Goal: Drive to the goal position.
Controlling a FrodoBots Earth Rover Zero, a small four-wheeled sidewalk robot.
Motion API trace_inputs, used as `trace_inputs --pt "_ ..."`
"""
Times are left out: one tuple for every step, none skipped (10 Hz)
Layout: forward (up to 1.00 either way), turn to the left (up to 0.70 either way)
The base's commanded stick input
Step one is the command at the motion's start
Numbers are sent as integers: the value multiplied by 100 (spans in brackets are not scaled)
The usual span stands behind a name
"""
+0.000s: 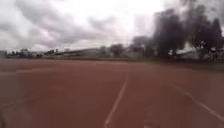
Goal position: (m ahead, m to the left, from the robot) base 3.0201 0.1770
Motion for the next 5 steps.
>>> trace_inputs --pt "70 -15" --pt "70 -30" --pt "70 -23" --pt "70 -5" --pt "70 0"
